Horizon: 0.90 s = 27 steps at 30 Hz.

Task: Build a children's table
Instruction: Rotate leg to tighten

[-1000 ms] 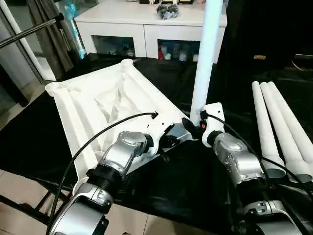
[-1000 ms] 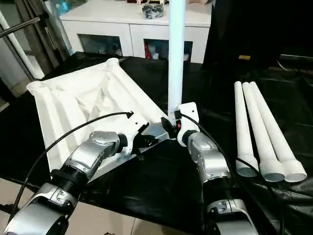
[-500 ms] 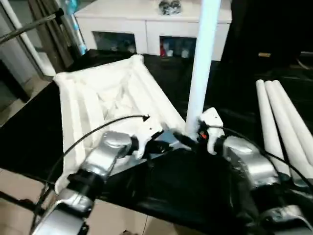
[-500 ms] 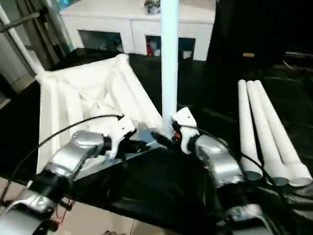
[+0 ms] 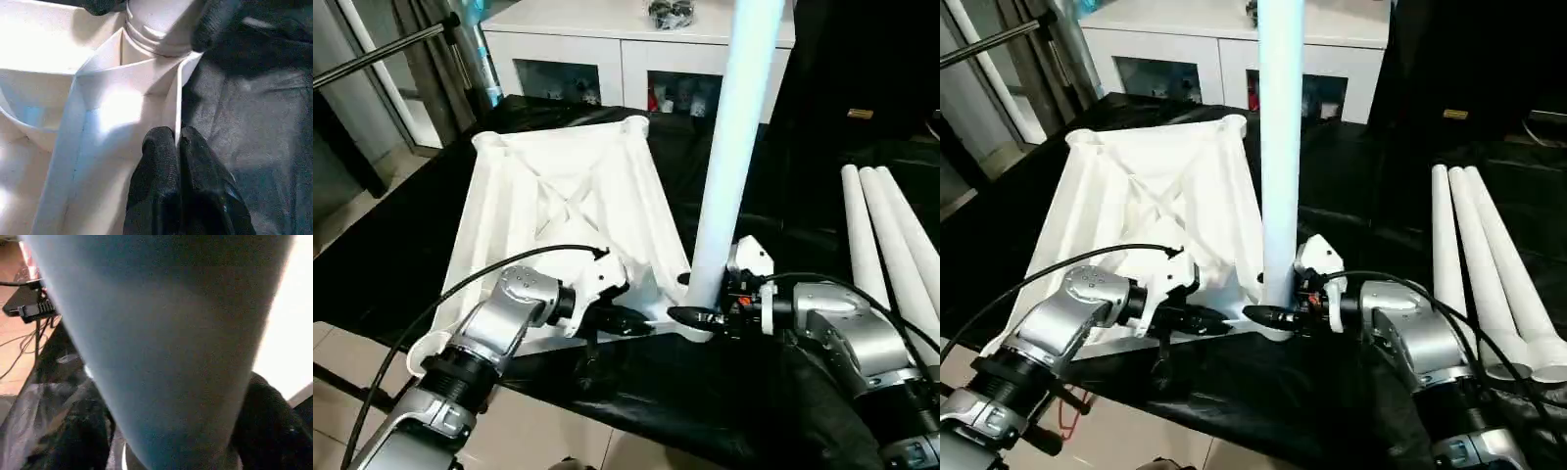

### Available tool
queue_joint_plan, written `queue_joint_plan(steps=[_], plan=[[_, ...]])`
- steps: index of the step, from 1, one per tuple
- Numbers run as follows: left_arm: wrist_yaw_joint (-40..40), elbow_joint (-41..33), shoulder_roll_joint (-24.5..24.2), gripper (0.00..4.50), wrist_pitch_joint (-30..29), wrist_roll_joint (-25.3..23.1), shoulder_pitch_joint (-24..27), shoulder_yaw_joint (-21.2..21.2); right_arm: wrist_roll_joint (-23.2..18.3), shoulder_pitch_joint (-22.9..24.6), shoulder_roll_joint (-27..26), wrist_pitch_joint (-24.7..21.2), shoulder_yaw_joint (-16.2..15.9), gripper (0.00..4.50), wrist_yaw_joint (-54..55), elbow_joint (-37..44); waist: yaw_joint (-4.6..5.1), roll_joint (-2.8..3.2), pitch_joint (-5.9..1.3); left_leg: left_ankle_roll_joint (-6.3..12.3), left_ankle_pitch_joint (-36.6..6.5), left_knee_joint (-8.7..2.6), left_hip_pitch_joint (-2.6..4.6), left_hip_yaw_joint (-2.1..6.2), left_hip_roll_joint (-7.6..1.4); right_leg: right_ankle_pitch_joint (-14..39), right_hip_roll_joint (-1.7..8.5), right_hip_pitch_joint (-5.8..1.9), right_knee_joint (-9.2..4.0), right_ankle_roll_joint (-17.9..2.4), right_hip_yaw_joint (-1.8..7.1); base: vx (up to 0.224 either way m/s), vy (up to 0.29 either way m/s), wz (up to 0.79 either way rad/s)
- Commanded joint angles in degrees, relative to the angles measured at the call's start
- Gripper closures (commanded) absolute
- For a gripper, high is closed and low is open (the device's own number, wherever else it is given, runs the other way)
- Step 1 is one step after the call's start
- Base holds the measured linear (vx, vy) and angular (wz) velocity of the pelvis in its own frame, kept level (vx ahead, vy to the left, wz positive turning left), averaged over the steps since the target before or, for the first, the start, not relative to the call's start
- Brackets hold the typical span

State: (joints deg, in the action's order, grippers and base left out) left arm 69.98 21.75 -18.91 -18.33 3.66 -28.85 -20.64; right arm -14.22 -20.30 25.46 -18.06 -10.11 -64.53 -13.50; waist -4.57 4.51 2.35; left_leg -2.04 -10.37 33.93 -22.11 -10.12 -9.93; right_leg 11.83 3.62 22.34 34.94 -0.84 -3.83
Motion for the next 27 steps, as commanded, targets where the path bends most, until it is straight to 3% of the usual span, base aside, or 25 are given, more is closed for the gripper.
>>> queue_joint_plan(steps=[1, 9, 13, 14, 16, 18, 19, 20, 22, 23, 24, 25, 27], plan=[[2.18, -2.01, 0.56, 4.5, -0.24, 1.57, 0.0, -1.09, -1.12, 0.52, -0.28, -1.21, -1.91, 1.66, -1.32, 2.13, 0.14, -0.67, -3.4, 4.88, -8.64, -3.47, 0.89, 1.22, -3.49, 7.6, 4.89, -2.64, -4.34, -13.06, 2.88, 0.0, 0.0, 0.0], [0.18, -1.51, 1.08, 4.5, -0.62, 0.8, 0.0, -0.97, -1.03, 2.0, -1.44, -2.81, -1.98, 2.21, 0.21, 3.22, -0.09, -0.66, -3.31, 4.26, -9.64, -3.6, 1.01, 1.25, -3.54, 8.99, 4.87, -2.56, -4.49, -12.65, 2.89, 0.0, 0.0, 0.0], [-6.21, 1.21, 3.91, 4.5, -0.96, -0.48, -1.15, 0.64, 1.19, 1.29, -5.75, -1.72, -0.26, 2.35, 9.13, -0.82, 0.21, -0.79, -3.17, 3.13, -10.86, -3.71, 0.99, 1.23, -3.37, 11.28, 4.94, -2.47, -4.75, -12.17, 2.91, 0.0, 0.0, 0.0], [-7.33, 1.69, 4.43, 4.5, -1.12, -0.69, -1.41, 0.89, 1.6, 1.03, -6.46, -1.64, 0.05, 2.37, 10.8, -1.66, 0.42, -0.76, -2.95, 2.43, -12.48, -3.92, 1.21, 1.35, -3.25, 14.28, 4.94, -2.45, -5.12, -11.69, 2.78, 0.0, 0.0, 0.0], [-19.42, 6.95, 10.25, 4.5, -3.35, -2.41, -4.53, 3.72, 4.85, -2.01, -13.86, -1.46, 3.51, 2.38, 27.95, -10.75, 1.77, -0.69, -2.38, -0.17, -16.29, -4.34, 1.46, 1.54, -2.97, 20.5, 4.84, -2.1, -5.55, -10.71, 2.59, 0.0, 0.0, 0.0], [-21.1, 7.7, 11.15, 4.5, -3.75, -2.5, -5.02, 4.17, 5.08, -2.44, -14.87, -1.57, 3.98, 2.41, 30.14, -11.99, 2.47, -0.84, -2.27, -1.2, -19.62, -4.38, 1.91, 1.83, -2.77, 25.67, 5.0, -2.16, -5.98, -9.4, 2.39, 0.0, 0.0, 0.0], [-24.36, 9.01, 12.83, 4.5, -4.15, -2.73, -5.94, 4.93, 5.56, -3.47, -16.97, -2.11, 5.27, 2.43, 35.57, -14.69, 2.74, -1.0, -2.39, -0.52, -19.43, -4.43, 1.56, 1.94, -2.76, 26.32, 5.15, -2.46, -6.38, -7.89, 2.66, 0.0, 0.0, 0.0], [-24.36, 9.01, 12.83, 4.5, -4.15, -2.73, -5.94, 4.93, 5.56, -3.47, -16.97, -2.11, 5.27, 2.43, 35.57, -14.69, 2.95, -0.9, -2.27, -0.43, -19.59, -4.49, 1.61, 1.89, -2.81, 26.21, 5.06, -2.17, -6.45, -7.86, 2.75, 0.0, 0.0, 0.0], [-28.86, 10.7, 16.15, 4.5, -3.7, -2.93, -7.17, 5.36, 8.56, -5.75, -21.43, 0.45, 6.27, 2.43, 46.38, -20.72, 3.55, -0.91, -2.39, -0.77, -19.93, -4.37, 1.81, 1.86, -2.47, 26.84, 5.05, -1.86, -6.58, -8.05, 2.7, 0.0, 0.0, 0.0], [-28.76, 10.67, 16.4, 4.5, -3.38, -3.0, -7.13, 5.18, 8.75, -5.85, -21.88, 0.77, 5.99, 2.43, 45.98, -20.97, 3.61, -0.92, -2.4, -0.69, -20.0, -4.37, 1.75, 1.94, -2.46, 27.14, 5.09, -1.98, -6.66, -7.91, 2.62, 0.0, 0.0, 0.0], [-28.03, 10.35, 16.42, 4.5, -2.91, -3.28, -6.8, 4.85, 8.5, -5.67, -22.38, 1.13, 5.92, 2.43, 44.46, -20.3, 3.65, -0.55, -2.34, -0.26, -20.56, -4.37, 1.76, 1.96, -2.49, 27.53, 4.99, -1.93, -6.76, -7.48, 2.62, 0.0, 0.0, 0.0], [-26.98, 9.88, 16.22, 4.5, -2.44, -3.47, -6.41, 4.48, 7.61, -5.48, -22.7, 1.02, 6.27, 1.92, 42.69, -19.42, 3.74, -0.82, -2.4, 0.25, -20.58, -4.39, 1.73, 1.88, -2.58, 26.8, 4.96, -1.93, -6.84, -7.37, 2.77, 0.0, 0.0, 0.0], [-26.66, 9.95, 16.31, 4.5, -2.14, -3.69, -6.35, 4.36, 7.25, -5.67, -23.16, 1.23, 6.78, 1.79, 42.21, -19.44, 3.76, -0.86, -2.48, 0.88, -20.03, -4.52, 1.48, 1.89, -2.69, 25.2, 4.95, -2.13, -6.6, -7.73, 2.84, 0.0, 0.0, 0.0]])
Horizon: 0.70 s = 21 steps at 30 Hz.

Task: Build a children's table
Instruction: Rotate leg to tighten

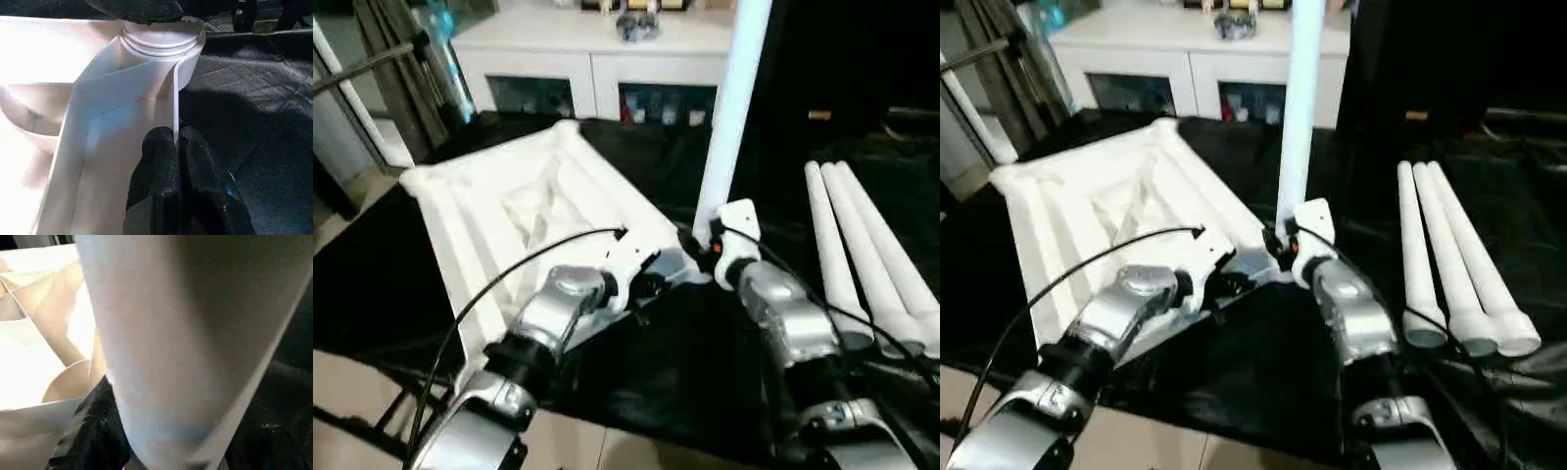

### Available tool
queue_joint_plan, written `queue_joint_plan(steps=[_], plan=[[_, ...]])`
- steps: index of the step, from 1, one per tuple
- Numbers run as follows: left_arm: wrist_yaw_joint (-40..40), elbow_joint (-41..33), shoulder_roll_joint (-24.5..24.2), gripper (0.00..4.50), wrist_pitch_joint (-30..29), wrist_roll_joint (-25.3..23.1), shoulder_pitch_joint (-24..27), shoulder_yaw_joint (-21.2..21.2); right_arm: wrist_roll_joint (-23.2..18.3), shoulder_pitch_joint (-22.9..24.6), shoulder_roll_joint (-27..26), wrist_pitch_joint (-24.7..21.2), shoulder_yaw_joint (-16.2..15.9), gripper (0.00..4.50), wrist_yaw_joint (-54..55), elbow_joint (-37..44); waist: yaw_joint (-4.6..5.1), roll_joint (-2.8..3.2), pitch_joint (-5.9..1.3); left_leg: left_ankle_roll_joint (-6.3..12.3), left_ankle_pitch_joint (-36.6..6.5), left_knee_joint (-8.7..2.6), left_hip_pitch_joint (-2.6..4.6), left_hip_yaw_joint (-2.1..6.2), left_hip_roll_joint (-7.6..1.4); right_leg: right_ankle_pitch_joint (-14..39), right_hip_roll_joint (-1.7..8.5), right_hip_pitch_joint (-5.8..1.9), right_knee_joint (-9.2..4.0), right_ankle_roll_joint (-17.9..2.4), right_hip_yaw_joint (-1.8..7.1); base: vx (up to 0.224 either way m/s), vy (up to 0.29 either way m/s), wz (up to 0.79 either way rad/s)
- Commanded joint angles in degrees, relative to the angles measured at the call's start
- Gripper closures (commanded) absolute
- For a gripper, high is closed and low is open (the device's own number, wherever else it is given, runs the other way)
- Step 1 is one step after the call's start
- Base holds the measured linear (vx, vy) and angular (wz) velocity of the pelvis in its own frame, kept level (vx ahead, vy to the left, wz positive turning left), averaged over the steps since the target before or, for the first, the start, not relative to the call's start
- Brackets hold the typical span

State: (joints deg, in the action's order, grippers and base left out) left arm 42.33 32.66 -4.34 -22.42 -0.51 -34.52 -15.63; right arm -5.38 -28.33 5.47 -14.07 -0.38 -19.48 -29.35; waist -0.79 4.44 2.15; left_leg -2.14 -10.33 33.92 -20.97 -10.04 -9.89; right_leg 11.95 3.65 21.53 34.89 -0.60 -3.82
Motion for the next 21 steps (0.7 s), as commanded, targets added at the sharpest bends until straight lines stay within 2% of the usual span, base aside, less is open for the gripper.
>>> queue_joint_plan(steps=[1, 2, 4, 6, 7, 8, 9, 10, 11, 12, 13, 14, 15, 16, 17, 18, 19, 20, 21], plan=[[3.61, -1.98, 0.77, 4.5, 2.65, 0.45, -0.01, -1.61, -3.59, 2.13, -3.14, -3.06, -1.93, 1.72, -5.81, -2.55, -0.07, -0.92, -2.36, 1.38, -19.65, -4.55, 0.34, 1.84, -2.84, 24.2, 4.99, -1.39, -6.46, -8.29, 2.86, 0.0, 0.0, 0.0], [4.67, -2.5, 0.26, 4.5, 3.04, 0.59, 0.32, -1.93, -3.92, 2.03, -2.75, -3.11, -1.91, 1.72, -6.54, -2.12, -0.11, -0.8, -2.37, 1.54, -19.41, -4.57, 0.26, 1.84, -2.88, 23.57, 5.01, -1.43, -6.38, -8.52, 2.9, 0.0, 0.0, 0.0], [6.19, -3.3, -0.48, 4.5, 3.53, 0.87, 0.79, -2.32, -4.07, 2.05, -1.93, -3.14, -2.26, 1.43, -7.89, -1.28, 0.04, -0.82, -2.56, 2.04, -17.42, -4.58, -0.1, 1.73, -3.0, 18.95, 4.91, -1.7, -5.95, -9.8, 2.94, 0.0, 0.0, 0.0], [10.14, -5.23, -2.81, 4.5, 4.08, 1.92, 1.72, -3.36, -4.11, 1.77, 1.21, -2.67, -3.4, 1.3, -12.52, 0.2, -0.14, -0.83, -2.83, 2.67, -15.52, -4.34, -0.18, 1.66, -3.01, 15.98, 4.98, -1.96, -5.56, -10.99, 2.92, 0.0, 0.0, 0.0], [10.77, -5.53, -3.18, 4.5, 4.17, 2.08, 1.86, -3.5, -4.15, 1.74, 1.72, -2.58, -3.55, 1.23, -13.31, 0.46, -0.24, -0.74, -2.93, 3.39, -13.8, -4.12, -0.29, 1.44, -3.02, 13.35, 5.03, -1.93, -5.41, -11.81, 3.01, 0.0, 0.0, 0.0], [14.31, -7.11, -5.19, 4.5, 4.42, 2.92, 2.52, -3.83, -4.7, 1.99, 4.55, -3.07, -3.74, 1.23, -17.38, 2.69, -0.28, -0.85, -2.97, 3.63, -13.29, -4.07, -0.18, 1.34, -3.12, 12.24, 4.96, -1.85, -5.34, -12.18, 3.03, 0.0, 0.0, 0.0], [14.55, -7.23, -5.33, 4.5, 4.41, 2.97, 2.57, -3.84, -4.75, 2.01, 4.73, -3.13, -3.72, 1.11, -17.66, 2.85, -0.46, -0.9, -3.09, 4.34, -11.3, -3.94, -0.49, 1.36, -3.03, 9.58, 4.91, -2.26, -4.86, -12.69, 2.95, 0.0, 0.0, 0.0], [17.98, -8.85, -7.23, 4.5, 4.43, 3.76, 3.3, -3.98, -5.8, 2.58, 7.42, -4.18, -3.68, 0.91, -22.1, 5.25, -0.59, -0.66, -3.28, 4.99, -9.4, -3.76, -0.41, 1.33, -3.15, 6.51, 4.88, -2.23, -4.58, -13.46, 2.9, 0.0, 0.0, 0.0], [17.98, -8.85, -7.23, 4.5, 4.43, 3.76, 3.3, -3.98, -5.8, 2.58, 7.42, -4.18, -3.68, 0.88, -22.1, 5.25, -0.68, -0.73, -3.39, 5.45, -8.54, -3.58, -0.42, 1.28, -3.12, 4.93, 4.84, -2.3, -4.44, -13.73, 2.87, 0.0, 0.0, 0.0], [19.12, -9.38, -7.84, 4.5, 4.52, 4.01, 3.55, -4.01, -6.26, 2.83, 8.3, -4.57, -3.72, 0.85, -23.81, 6.1, -1.03, -0.68, -3.79, 6.57, -5.49, -3.22, -0.59, 1.27, -3.19, 0.28, 4.8, -2.42, -3.8, -14.37, 2.86, 0.0, 0.0, 0.0], [20.8, -10.35, -8.91, 4.5, 4.27, 4.48, 4.02, -4.07, -6.61, 3.73, 10.35, -5.25, -4.79, 0.63, -27.1, 8.21, -1.4, 0.28, -3.84, 7.56, -3.77, -2.97, -0.66, 1.3, -3.19, -3.03, 4.75, -2.11, -3.4, -15.04, 2.74, 0.0, 0.0, 0.0], [21.89, -10.99, -9.78, 4.5, 4.13, 4.64, 4.42, -4.19, -6.76, 4.8, 12.46, -5.88, -6.23, 0.63, -30.27, 10.57, -1.54, 0.24, -3.85, 7.97, -3.69, -2.88, -0.69, 1.29, -3.2, -4.11, 4.56, -2.23, -3.45, -14.97, 2.59, 0.0, 0.0, 0.0], [22.18, -11.2, -10.26, 4.5, 4.07, 4.5, 4.59, -4.3, -6.88, 5.41, 13.79, -6.46, -7.14, 0.63, -32.12, 11.97, -1.97, -0.32, -3.82, 8.73, -3.18, -2.8, -0.7, 1.26, -3.4, -5.68, 4.37, -2.19, -3.17, -15.0, 2.53, 0.0, 0.0, 0.0], [22.33, -11.33, -10.7, 4.5, 4.13, 4.26, 4.78, -4.46, -7.12, 6.25, 15.43, -6.95, -8.24, 0.63, -34.55, 13.66, -2.37, 0.13, -3.67, 9.15, -3.87, -2.75, -0.73, 1.15, -3.39, -4.53, 4.56, -1.99, -3.24, -15.05, 2.52, 0.0, 0.0, 0.0], [22.54, -11.53, -10.97, 4.5, 4.2, 4.2, 5.03, -4.64, -7.47, 6.85, 16.43, -7.36, -8.86, 0.63, -36.38, 14.73, -2.61, 0.32, -3.67, 8.96, -4.7, -2.75, -0.6, 1.12, -3.47, -3.0, 4.64, -1.88, -3.44, -14.81, 2.51, 0.0, 0.0, 0.0], [23.11, -12.06, -11.21, 4.5, 3.96, 4.51, 5.41, -4.85, -7.71, 7.34, 17.31, -7.57, -9.27, 0.63, -37.75, 15.62, -2.73, 0.21, -3.61, 8.56, -5.74, -2.81, -0.5, 1.09, -3.51, -1.35, 4.65, -1.82, -3.63, -14.71, 2.53, 0.0, 0.0, 0.0], [23.78, -12.73, -11.39, 4.5, 3.77, 4.96, 5.83, -5.05, -7.69, 7.63, 17.8, -7.23, -9.43, 0.63, -38.41, 16.07, -2.95, 0.25, -3.26, 7.03, -8.94, -3.19, -0.44, 1.13, -3.64, 3.79, 4.73, -1.83, -4.07, -14.21, 2.57, 0.0, 0.0, 0.0], [24.5, -13.42, -11.52, 4.5, 3.46, 5.36, 6.21, -5.18, -7.78, 7.71, 18.15, -7.33, -9.47, 0.63, -38.92, 16.23, -2.86, 0.16, -3.13, 6.49, -9.82, -3.35, -0.48, 1.15, -3.59, 5.45, 4.68, -1.84, -4.24, -13.94, 2.57, 0.0, 0.0, 0.0], [25.85, -14.71, -11.92, 4.5, 2.96, 5.94, 6.74, -5.63, -8.11, 7.87, 18.89, -7.64, -9.78, 0.63, -40.52, 16.67, -2.77, -0.35, -3.12, 5.59, -10.99, -3.5, -0.38, 1.15, -3.63, 7.63, 4.78, -1.86, -4.49, -13.62, 2.65, 0.0, 0.0, 0.0]])
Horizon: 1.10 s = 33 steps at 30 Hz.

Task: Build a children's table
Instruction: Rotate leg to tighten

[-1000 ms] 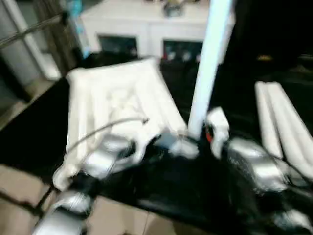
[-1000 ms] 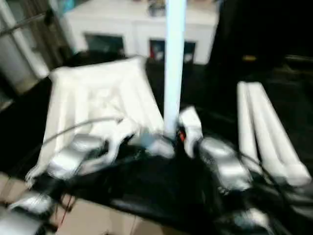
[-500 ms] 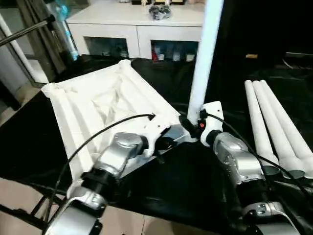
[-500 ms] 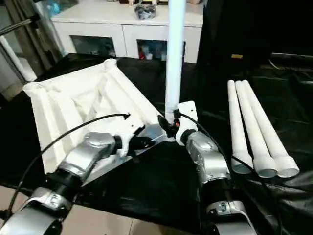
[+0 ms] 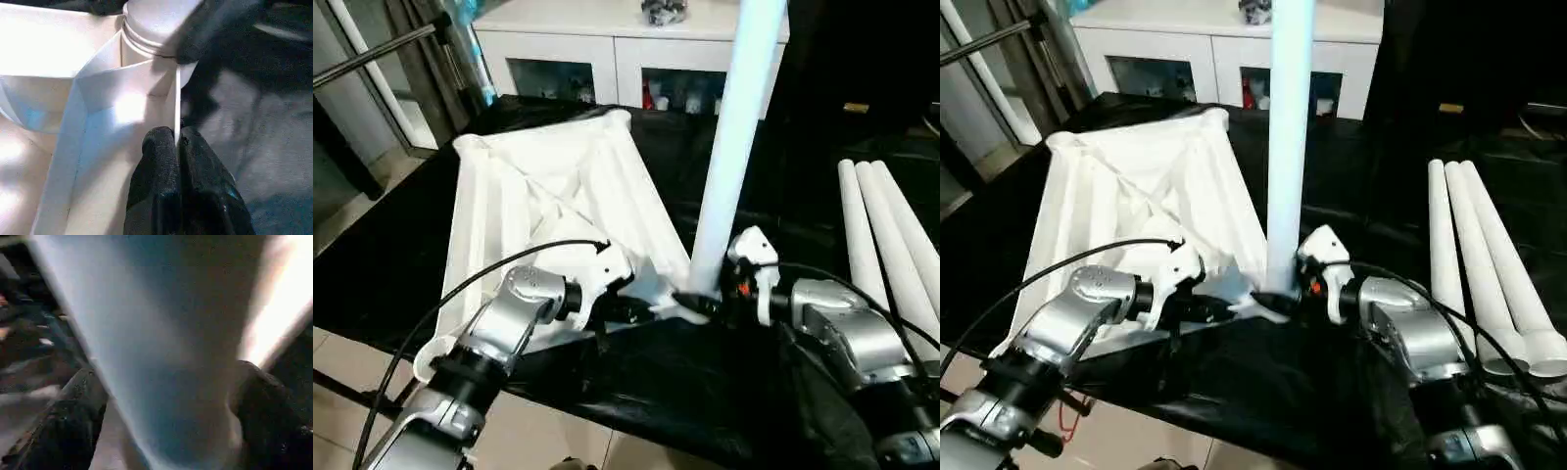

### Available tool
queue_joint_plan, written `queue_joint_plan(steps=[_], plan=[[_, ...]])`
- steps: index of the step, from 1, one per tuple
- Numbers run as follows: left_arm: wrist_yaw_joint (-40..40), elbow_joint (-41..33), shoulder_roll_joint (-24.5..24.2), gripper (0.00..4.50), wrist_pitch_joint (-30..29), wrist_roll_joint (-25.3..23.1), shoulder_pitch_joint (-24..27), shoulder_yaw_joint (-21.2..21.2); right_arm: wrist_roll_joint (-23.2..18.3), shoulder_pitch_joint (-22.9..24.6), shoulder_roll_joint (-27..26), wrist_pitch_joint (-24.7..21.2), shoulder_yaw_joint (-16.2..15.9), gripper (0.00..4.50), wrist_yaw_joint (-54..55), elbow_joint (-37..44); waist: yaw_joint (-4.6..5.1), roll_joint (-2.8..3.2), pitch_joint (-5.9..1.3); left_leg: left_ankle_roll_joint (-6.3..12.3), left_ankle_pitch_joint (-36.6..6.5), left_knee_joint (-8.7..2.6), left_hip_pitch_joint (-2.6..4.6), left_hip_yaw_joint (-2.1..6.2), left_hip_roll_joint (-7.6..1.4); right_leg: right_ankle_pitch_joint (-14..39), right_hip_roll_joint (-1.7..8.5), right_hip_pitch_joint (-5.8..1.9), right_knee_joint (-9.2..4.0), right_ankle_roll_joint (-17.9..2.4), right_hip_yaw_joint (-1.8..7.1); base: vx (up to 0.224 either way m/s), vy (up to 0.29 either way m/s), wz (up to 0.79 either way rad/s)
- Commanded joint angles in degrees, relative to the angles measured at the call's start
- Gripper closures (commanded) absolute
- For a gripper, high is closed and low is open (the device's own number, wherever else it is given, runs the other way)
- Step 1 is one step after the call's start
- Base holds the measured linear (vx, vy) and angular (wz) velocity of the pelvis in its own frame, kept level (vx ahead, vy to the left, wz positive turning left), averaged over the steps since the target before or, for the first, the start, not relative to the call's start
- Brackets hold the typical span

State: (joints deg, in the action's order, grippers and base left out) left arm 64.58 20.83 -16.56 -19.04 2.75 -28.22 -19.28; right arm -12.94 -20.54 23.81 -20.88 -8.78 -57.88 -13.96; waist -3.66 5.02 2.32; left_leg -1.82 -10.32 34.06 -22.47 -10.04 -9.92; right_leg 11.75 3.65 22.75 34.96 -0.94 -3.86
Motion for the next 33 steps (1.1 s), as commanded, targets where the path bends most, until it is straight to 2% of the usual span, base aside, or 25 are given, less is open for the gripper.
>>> queue_joint_plan(steps=[1, 3, 4, 5, 6, 12, 14, 16, 17, 20, 23, 24, 25, 27, 28, 30, 33], plan=[[3.94, -3.25, 0.19, 4.5, -0.65, 2.85, 0.55, -2.11, -0.81, 0.15, 0.81, -1.29, -1.55, 0.63, -2.86, 1.47, 0.08, -1.19, -3.27, 4.83, -10.71, -3.63, 0.99, 1.21, -3.48, 8.98, 4.78, -3.2, -4.54, -12.87, 2.72, 0.0, 0.0, 0.0], [4.13, -3.49, 0.12, 4.5, -0.85, 2.97, 0.62, -2.19, -1.0, 0.21, 0.99, -1.73, -1.67, 0.63, -3.48, 1.64, 0.04, -0.85, -3.17, 4.54, -10.68, -3.6, 1.1, 1.15, -3.42, 10.53, 4.75, -2.98, -4.72, -12.55, 2.8, 0.0, 0.0, 0.0], [4.13, -3.49, 0.12, 4.5, -0.85, 2.97, 0.62, -2.19, -1.0, 0.21, 0.99, -1.73, -1.67, 0.63, -3.48, 1.64, 0.04, -0.89, -3.11, 4.43, -10.86, -3.66, 1.13, 1.15, -3.4, 11.14, 4.73, -2.93, -4.81, -12.39, 2.82, 0.0, 0.0, 0.0], [3.77, -3.63, 0.06, 4.5, -1.02, 2.82, 0.65, -1.99, -0.82, 0.09, 1.1, -1.9, -2.3, 0.77, -3.6, 1.62, 0.16, -1.37, -3.09, 4.19, -11.1, -3.72, 1.12, 1.14, -3.37, 12.02, 4.75, -2.98, -4.93, -12.14, 2.82, 0.0, 0.0, 0.0], [3.7, -3.63, 0.05, 4.5, -1.01, 2.81, 0.66, -1.94, -0.85, 0.03, 1.04, -2.01, -2.38, 0.87, -3.66, 1.55, 0.06, -1.2, -3.12, 4.05, -10.98, -3.71, 1.15, 1.22, -3.37, 12.25, 4.82, -2.99, -4.82, -12.08, 2.85, 0.0, 0.0, 0.0], [3.69, -3.99, -0.28, 4.5, -1.35, 2.7, 0.72, -1.57, -1.8, -0.31, 0.38, -3.29, -2.46, 1.34, -4.21, 1.79, -0.09, -1.22, -3.48, 5.26, -7.36, -3.35, 0.96, 1.19, -3.27, 7.59, 4.74, -3.09, -4.34, -12.48, 2.73, 0.0, 0.0, 0.0], [3.64, -3.69, -0.49, 4.5, -1.43, 2.68, 0.45, -1.61, -1.81, -0.04, 0.16, -3.41, -2.89, 1.41, -4.47, 1.88, -0.14, -1.42, -3.44, 5.44, -7.28, -3.28, 0.94, 1.1, -3.19, 8.07, 4.75, -3.09, -4.43, -12.39, 2.75, 0.0, 0.0, 0.0], [3.04, -2.89, -0.42, 4.5, -0.93, 2.28, 0.18, -1.61, -1.79, 0.33, -0.1, -3.54, -3.15, 1.6, -4.56, 1.93, -0.18, -1.24, -3.42, 5.33, -7.53, -3.36, 1.02, 1.16, -3.26, 8.89, 4.72, -3.02, -4.43, -12.23, 2.68, 0.0, 0.0, 0.0], [2.37, -2.33, -0.14, 4.5, -0.87, 2.07, -0.04, -1.43, -1.71, 0.46, -0.23, -3.51, -3.21, 1.74, -4.44, 1.86, -0.15, -1.5, -3.4, 5.25, -7.66, -3.34, 1.01, 1.13, -3.26, 9.31, 4.75, -3.03, -4.46, -12.13, 2.74, 0.0, 0.0, 0.0], [0.41, -1.0, 0.81, 4.5, -0.68, 1.69, -0.67, -0.78, -1.63, 0.55, -0.52, -4.04, -3.29, 1.78, -4.08, 1.65, -0.14, -1.49, -3.31, 4.98, -8.02, -3.36, 1.08, 1.1, -3.24, 10.46, 4.73, -2.95, -4.62, -11.79, 2.76, 0.0, 0.0, 0.0], [-5.25, 2.12, 2.91, 4.5, -0.93, 0.67, -2.02, 1.12, -0.56, 0.72, -1.8, -3.74, -2.97, 1.9, -1.22, 0.79, -0.06, -1.46, -3.1, 4.11, -9.74, -3.4, 1.47, 0.97, -3.19, 13.41, 4.77, -2.74, -5.13, -11.32, 2.87, 0.0, 0.0, 0.0], [-6.54, 2.87, 3.42, 4.5, -1.4, 0.61, -2.4, 1.68, 0.55, 0.34, -3.03, -2.72, -2.38, 1.91, 1.82, -0.68, -0.02, -1.49, -3.07, 3.95, -10.02, -3.47, 1.41, 1.03, -3.17, 14.06, 4.77, -2.81, -5.14, -11.19, 2.86, 0.0, 0.0, 0.0], [-7.62, 3.52, 3.86, 4.5, -1.74, 0.5, -2.76, 2.09, 1.44, -0.17, -4.15, -2.26, -1.75, 1.92, 4.67, -2.26, 0.34, -1.07, -3.08, 3.04, -10.7, -3.63, 1.36, 1.22, -3.03, 15.62, 4.76, -2.86, -5.16, -10.64, 2.75, 0.0, 0.0, 0.0], [-11.98, 5.5, 5.65, 4.5, -3.05, -0.19, -4.08, 3.19, 3.29, -2.14, -8.36, -1.82, 0.96, 1.93, 14.78, -7.66, 0.95, -1.37, -2.97, 2.4, -11.46, -3.79, 1.25, 1.25, -2.91, 16.24, 4.73, -2.83, -5.3, -10.56, 2.67, 0.0, 0.0, 0.0], [-13.45, 6.17, 6.31, 4.5, -3.5, -0.44, -4.57, 3.49, 3.5, -2.83, -9.75, -2.36, 1.96, 1.94, 17.82, -9.32, 1.29, -1.33, -2.95, 2.03, -11.7, -3.8, 1.16, 1.31, -2.78, 16.78, 4.68, -2.89, -5.18, -10.63, 2.59, 0.0, 0.0, 0.0], [-17.34, 7.88, 8.22, 4.5, -4.24, -0.87, -5.76, 4.3, 4.42, -4.2, -12.54, -1.65, 3.49, 1.95, 24.44, -12.71, 2.09, -1.25, -2.96, 1.17, -13.11, -3.85, 1.37, 1.42, -2.78, 18.19, 4.72, -2.77, -5.49, -10.38, 2.64, 0.0, 0.0, 0.0], [-22.92, 10.89, 12.06, 4.5, -3.81, -1.69, -7.45, 4.81, 6.21, -6.96, -17.73, -1.71, 5.3, 1.95, 36.52, -18.59, 2.45, -0.92, -3.0, 1.0, -13.99, -3.83, 1.57, 1.45, -2.68, 17.64, 4.7, -2.7, -5.65, -10.58, 2.64, 0.0, 0.0, 0.0]])
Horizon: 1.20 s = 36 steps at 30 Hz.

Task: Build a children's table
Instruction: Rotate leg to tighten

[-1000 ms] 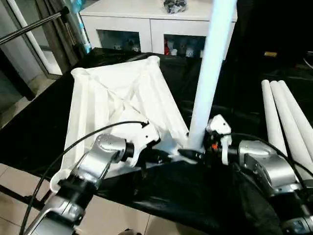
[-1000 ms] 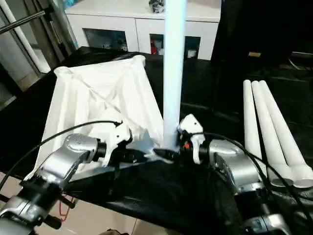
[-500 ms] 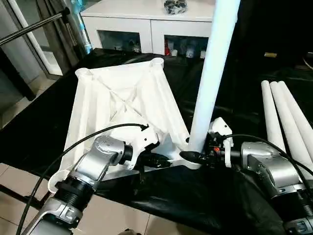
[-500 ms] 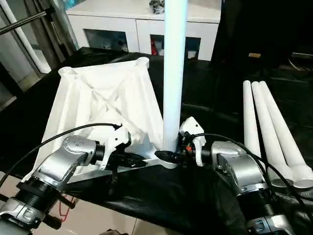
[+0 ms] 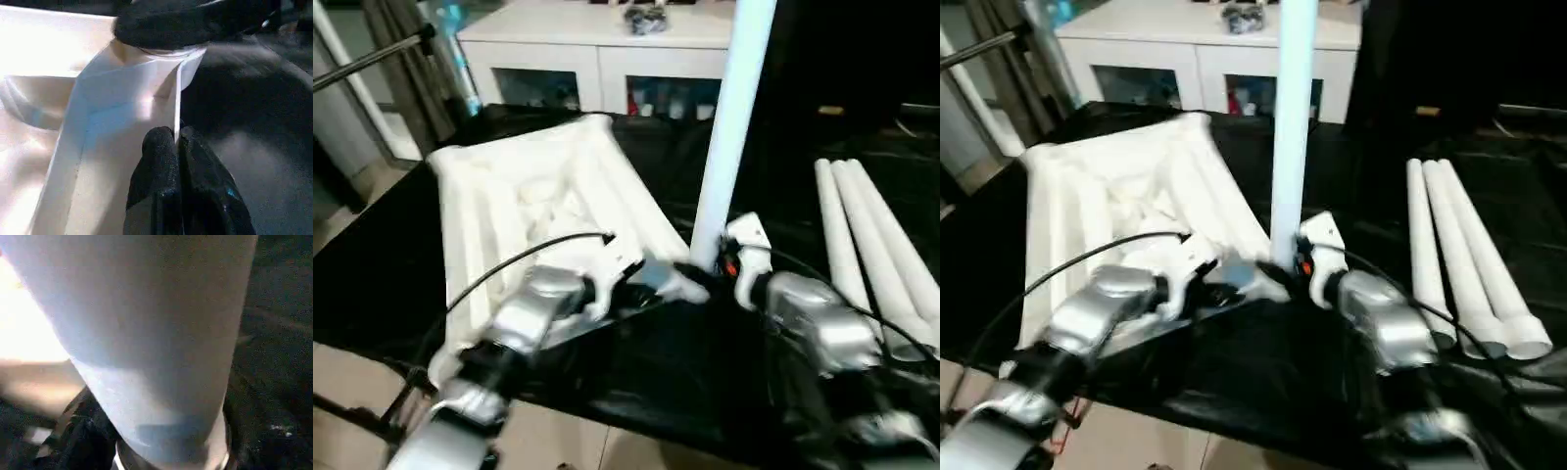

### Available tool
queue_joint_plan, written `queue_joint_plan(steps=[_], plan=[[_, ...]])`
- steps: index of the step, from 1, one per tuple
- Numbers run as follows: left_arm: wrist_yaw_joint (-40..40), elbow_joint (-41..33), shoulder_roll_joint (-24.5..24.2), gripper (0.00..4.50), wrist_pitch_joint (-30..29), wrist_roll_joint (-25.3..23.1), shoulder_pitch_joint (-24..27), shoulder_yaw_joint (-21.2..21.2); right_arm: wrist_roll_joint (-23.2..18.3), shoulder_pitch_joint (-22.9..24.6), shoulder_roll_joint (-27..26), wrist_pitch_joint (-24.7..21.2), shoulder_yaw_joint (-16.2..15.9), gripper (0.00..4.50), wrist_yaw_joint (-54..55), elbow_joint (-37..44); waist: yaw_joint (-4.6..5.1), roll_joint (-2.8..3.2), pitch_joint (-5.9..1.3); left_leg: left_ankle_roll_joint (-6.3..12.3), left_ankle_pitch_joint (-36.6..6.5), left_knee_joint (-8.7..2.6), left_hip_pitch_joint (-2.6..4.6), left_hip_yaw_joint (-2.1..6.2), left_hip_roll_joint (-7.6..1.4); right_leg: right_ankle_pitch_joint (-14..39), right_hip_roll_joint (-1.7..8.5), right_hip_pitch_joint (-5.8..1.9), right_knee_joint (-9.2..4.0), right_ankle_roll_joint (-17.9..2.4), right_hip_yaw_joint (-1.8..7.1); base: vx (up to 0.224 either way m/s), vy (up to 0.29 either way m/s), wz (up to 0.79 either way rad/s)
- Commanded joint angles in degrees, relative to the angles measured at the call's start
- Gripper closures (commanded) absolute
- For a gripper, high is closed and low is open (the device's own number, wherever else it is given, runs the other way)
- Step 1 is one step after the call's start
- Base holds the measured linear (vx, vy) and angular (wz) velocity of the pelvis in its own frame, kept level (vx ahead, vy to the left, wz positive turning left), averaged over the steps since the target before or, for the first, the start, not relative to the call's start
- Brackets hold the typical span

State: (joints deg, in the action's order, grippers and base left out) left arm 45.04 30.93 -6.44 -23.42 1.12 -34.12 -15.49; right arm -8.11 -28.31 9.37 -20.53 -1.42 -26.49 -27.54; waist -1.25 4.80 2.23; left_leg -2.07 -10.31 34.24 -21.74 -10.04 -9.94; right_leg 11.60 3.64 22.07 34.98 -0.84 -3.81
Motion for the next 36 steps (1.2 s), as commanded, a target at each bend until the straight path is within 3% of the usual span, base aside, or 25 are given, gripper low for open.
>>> queue_joint_plan(steps=[1, 3, 4, 6, 8, 10, 11, 12, 13, 15, 18, 19, 21, 22, 25, 36], plan=[[-4.39, 1.45, 3.02, 4.5, 0.93, -0.33, -1.83, 0.85, 2.18, -0.12, -4.98, -1.86, -1.43, 1.95, 9.37, -6.86, 0.48, -0.74, -2.72, 0.94, -14.49, -4.17, 0.75, 1.4, -2.56, 18.44, 4.72, -1.9, -5.78, -10.78, 2.62, 0.0, 0.0, 0.0], [-4.09, 0.95, 3.91, 4.5, 1.43, -0.37, -1.3, 0.24, 4.71, -0.79, -6.07, 0.31, -3.26, 1.95, 10.77, -7.69, 0.61, -0.99, -2.63, 0.71, -16.58, -4.21, 1.04, 1.46, -2.56, 20.94, 4.81, -1.93, -6.1, -10.04, 2.58, 0.0, 0.0, 0.0], [-3.64, 0.65, 3.82, 4.5, 1.62, -0.34, -1.1, 0.12, 4.71, -0.88, -6.26, 0.84, -3.06, 1.95, 10.28, -7.59, 0.56, -1.05, -2.78, 1.08, -16.13, -4.22, 0.81, 1.52, -2.57, 20.41, 4.89, -2.26, -5.95, -9.82, 2.7, 0.0, 0.0, 0.0], [-2.7, 0.16, 3.16, 4.5, 2.37, -0.3, -0.8, 0.02, 3.4, -1.0, -6.32, 0.88, -1.81, 1.4, 8.62, -7.04, 0.63, -1.02, -2.83, 1.82, -14.88, -4.3, 0.62, 1.46, -2.66, 18.1, 4.8, -2.33, -5.78, -10.09, 2.76, 0.0, 0.0, 0.0], [-1.34, -0.35, 2.18, 4.5, 3.37, -0.18, -0.5, -0.2, 2.11, -1.11, -6.08, 0.95, -1.05, 1.23, 6.56, -6.41, 0.59, -0.87, -2.86, 2.31, -14.66, -4.3, 0.65, 1.46, -2.73, 17.29, 4.83, -2.33, -5.71, -10.48, 2.78, 0.0, 0.0, 0.0], [1.52, -1.44, 0.5, 4.5, 4.3, 0.25, 0.22, -0.79, 1.7, -1.2, -5.24, 1.86, -1.6, 1.05, 3.84, -4.99, 0.71, -0.35, -2.9, 2.38, -14.96, -4.36, 0.59, 1.54, -2.76, 16.22, 4.81, -2.44, -5.54, -10.82, 2.74, 0.0, 0.0, 0.0], [2.01, -1.66, 0.25, 4.5, 4.34, 0.37, 0.36, -0.87, 1.66, -1.19, -5.08, 1.9, -1.74, 0.93, 3.38, -4.73, 0.76, -0.53, -2.91, 2.43, -14.89, -4.4, 0.58, 1.54, -2.8, 15.76, 4.76, -2.45, -5.59, -10.91, 2.72, 0.0, 0.0, 0.0], [3.17, -2.16, -0.33, 4.5, 4.43, 0.64, 0.68, -1.08, 1.54, -1.16, -4.7, 2.0, -2.07, 0.93, 2.29, -4.11, 0.89, -0.18, -3.0, 2.54, -14.58, -4.39, 0.5, 1.57, -2.9, 13.86, 4.75, -2.56, -5.43, -11.44, 2.71, 0.0, 0.0, 0.0], [4.2, -2.5, -0.76, 4.5, 4.59, 0.8, 0.96, -1.19, 1.52, -1.29, -4.49, 2.31, -2.34, 0.93, 1.63, -3.87, 0.85, -0.3, -3.08, 2.92, -13.78, -4.29, 0.45, 1.5, -2.89, 12.02, 4.81, -2.65, -5.21, -12.05, 2.77, 0.0, 0.0, 0.0], [8.24, -4.55, -2.7, 4.5, 4.96, 1.72, 2.13, -1.7, 0.66, -0.53, -2.31, 2.94, -3.96, 0.93, -4.0, -0.91, 0.76, 0.05, -3.19, 3.28, -12.75, -4.21, 0.42, 1.49, -2.95, 10.02, 4.78, -2.73, -4.94, -12.71, 2.73, 0.0, 0.0, 0.0], [14.01, -7.25, -5.89, 4.5, 5.13, 3.15, 3.36, -2.48, -1.0, 2.31, 2.55, 3.12, -6.99, 0.93, -15.26, 5.54, 0.36, -0.27, -3.35, 4.71, -10.77, -3.96, 0.32, 1.38, -3.09, 6.0, 4.75, -2.87, -4.55, -13.61, 2.72, 0.0, 0.0, 0.0], [15.32, -7.73, -6.6, 4.5, 5.25, 3.46, 3.55, -2.77, -1.27, 2.99, 3.68, 2.92, -7.44, 0.93, -17.68, 6.83, -0.11, -0.21, -3.45, 6.19, -8.34, -3.69, 0.15, 1.26, -3.17, 3.3, 4.75, -2.8, -4.15, -14.14, 2.71, 0.0, 0.0, 0.0], [17.28, -8.53, -7.59, 4.5, 5.3, 3.86, 3.83, -3.2, -1.64, 3.87, 5.32, 3.12, -8.01, 0.93, -20.81, 8.34, -0.88, -0.15, -3.33, 6.42, -8.59, -3.68, 0.29, 1.17, -3.39, 4.64, 4.82, -2.6, -4.26, -13.95, 2.71, 0.0, 0.0, 0.0], [19.05, -9.39, -8.65, 4.5, 4.88, 4.23, 4.1, -3.5, -2.62, 5.15, 7.86, 2.76, -8.92, 0.93, -25.06, 10.54, -1.22, -0.58, -3.26, 6.03, -8.89, -3.74, 0.37, 1.11, -3.36, 6.1, 4.88, -2.57, -4.35, -13.87, 2.76, 0.0, 0.0, 0.0], [21.62, -10.28, -10.25, 4.5, 4.33, 4.44, 4.49, -4.05, -5.06, 6.92, 11.59, 0.95, -9.87, 0.93, -31.56, 13.77, -2.31, -0.47, -3.17, 5.67, -9.6, -3.8, 0.57, 1.08, -3.56, 8.32, 4.83, -2.43, -4.43, -13.12, 2.83, 0.0, 0.0, 0.0], [24.46, -12.78, -11.67, 4.5, 3.29, 5.13, 5.72, -4.84, -7.08, 7.93, 13.52, -1.45, -10.96, 1.77, -36.92, 15.63, -2.92, -0.81, -3.16, 4.45, -9.39, -3.83, 0.51, 1.18, -3.42, 10.99, 4.88, -2.23, -4.6, -12.18, 2.82, 0.0, 0.0, 0.0]])
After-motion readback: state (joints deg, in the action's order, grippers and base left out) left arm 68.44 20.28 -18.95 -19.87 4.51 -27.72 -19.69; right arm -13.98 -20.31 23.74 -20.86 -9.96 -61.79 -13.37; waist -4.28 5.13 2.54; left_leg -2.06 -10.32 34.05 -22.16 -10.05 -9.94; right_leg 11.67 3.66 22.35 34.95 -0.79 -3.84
